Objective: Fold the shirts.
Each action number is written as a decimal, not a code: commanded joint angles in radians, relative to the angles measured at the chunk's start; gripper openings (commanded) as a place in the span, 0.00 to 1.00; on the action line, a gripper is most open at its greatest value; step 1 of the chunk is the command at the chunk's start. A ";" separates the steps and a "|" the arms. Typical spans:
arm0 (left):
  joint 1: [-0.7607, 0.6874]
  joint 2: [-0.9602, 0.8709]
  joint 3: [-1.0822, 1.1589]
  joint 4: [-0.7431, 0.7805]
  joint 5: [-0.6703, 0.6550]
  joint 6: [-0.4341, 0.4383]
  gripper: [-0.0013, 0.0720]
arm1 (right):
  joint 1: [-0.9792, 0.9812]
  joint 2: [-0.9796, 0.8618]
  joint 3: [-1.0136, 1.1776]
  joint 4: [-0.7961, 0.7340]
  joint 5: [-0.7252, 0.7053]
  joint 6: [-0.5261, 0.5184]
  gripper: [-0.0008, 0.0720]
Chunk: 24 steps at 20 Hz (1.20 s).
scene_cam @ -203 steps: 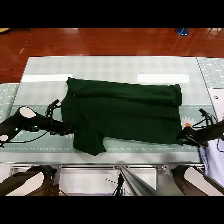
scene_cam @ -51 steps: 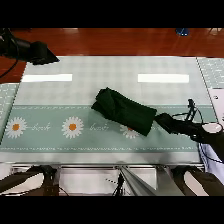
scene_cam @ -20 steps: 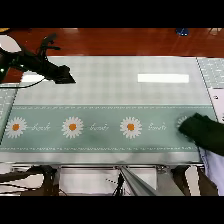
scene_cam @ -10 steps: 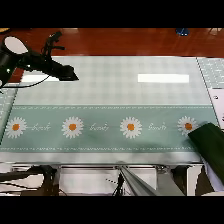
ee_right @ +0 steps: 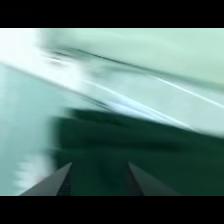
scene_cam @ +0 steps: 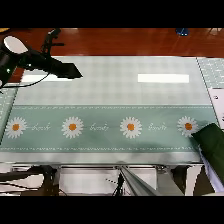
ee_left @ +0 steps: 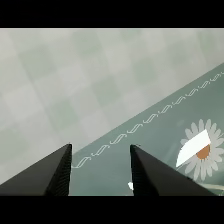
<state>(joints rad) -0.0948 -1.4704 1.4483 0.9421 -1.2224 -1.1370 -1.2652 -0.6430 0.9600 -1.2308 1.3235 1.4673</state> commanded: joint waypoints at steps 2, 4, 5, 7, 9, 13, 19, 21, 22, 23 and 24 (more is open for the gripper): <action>-0.118 0.025 0.005 0.175 -0.037 0.003 0.62 | 0.422 0.002 -0.002 0.267 -0.155 -0.146 0.60; -0.233 0.065 0.004 0.464 -0.047 -0.175 0.60 | 0.672 -0.009 -0.001 0.039 -0.142 -0.136 0.61; -0.297 0.090 0.004 0.639 -0.045 -0.300 0.60 | 0.779 -0.023 -0.002 -0.063 -0.119 -0.121 0.63; -0.398 0.136 0.004 0.852 -0.040 -0.484 0.60 | 0.971 -0.071 -0.002 -0.241 -0.074 -0.069 0.76; -0.452 0.158 0.004 0.861 -0.037 -0.556 0.77 | 1.104 -0.137 -0.002 -0.328 -0.064 -0.010 0.84; -0.493 0.162 -0.077 0.820 -0.109 -0.578 1.00 | 1.283 -0.274 -0.002 -0.312 -0.063 0.018 0.84; -0.498 0.235 -0.094 0.819 0.028 -0.649 1.00 | 1.355 -0.306 -0.002 -0.349 -0.046 0.022 0.84; -0.500 0.241 -0.146 0.813 0.024 -0.651 1.00 | 1.355 -0.306 -0.002 -0.369 -0.029 0.021 0.84; -0.500 0.247 -0.195 0.812 0.026 -0.676 1.00 | 1.355 -0.306 -0.002 -0.369 -0.028 0.021 0.84; -0.500 0.249 -0.239 0.812 0.026 -0.700 1.00 | 1.355 -0.306 -0.002 -0.368 -0.029 0.021 0.84; -0.500 0.251 -0.275 0.808 0.026 -0.722 1.00 | 1.356 -0.306 -0.002 -0.368 -0.030 0.021 0.84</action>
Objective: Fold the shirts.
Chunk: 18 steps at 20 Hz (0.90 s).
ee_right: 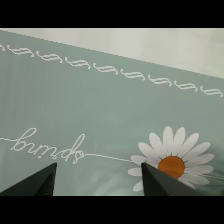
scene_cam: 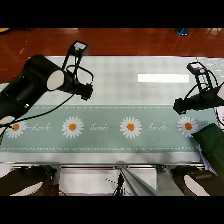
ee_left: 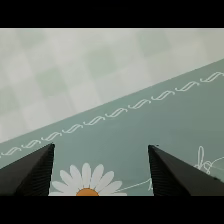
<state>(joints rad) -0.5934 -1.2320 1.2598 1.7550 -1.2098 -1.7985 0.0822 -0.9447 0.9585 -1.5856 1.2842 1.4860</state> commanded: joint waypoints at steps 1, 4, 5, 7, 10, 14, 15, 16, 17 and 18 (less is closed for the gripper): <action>-0.005 0.015 -0.103 -0.013 0.014 -0.063 1.00 | 0.008 -0.004 0.000 -0.012 0.009 0.003 0.84; -0.018 0.037 -0.100 -0.009 0.061 -0.063 1.00 | 0.008 -0.004 0.000 -0.012 0.011 0.003 0.84; -0.018 0.044 -0.095 -0.010 0.077 -0.062 1.00 | 0.008 -0.004 0.000 -0.012 0.011 0.003 0.84; -0.014 0.042 -0.092 -0.008 0.077 -0.062 1.00 | 0.008 -0.004 0.000 -0.013 0.010 0.003 0.84; -0.014 0.037 -0.092 -0.009 0.077 -0.062 1.00 | 0.008 -0.004 0.000 -0.014 0.010 0.003 0.84; -0.014 0.037 -0.092 -0.009 0.077 -0.062 1.00 | 0.008 -0.004 0.000 -0.014 0.010 0.003 0.84; -0.014 0.037 -0.092 -0.009 0.077 -0.062 1.00 | 0.008 -0.004 0.000 -0.014 0.010 0.003 0.84; -0.014 0.037 -0.092 -0.009 0.077 -0.062 1.00 | 0.008 -0.004 0.000 -0.014 0.010 0.003 0.84; -0.014 0.037 -0.092 -0.009 0.077 -0.062 1.00 | 0.008 -0.004 0.000 -0.014 0.010 0.003 0.84; -0.014 0.037 -0.092 -0.009 0.077 -0.062 1.00 | 0.008 -0.004 0.000 -0.014 0.010 0.003 0.84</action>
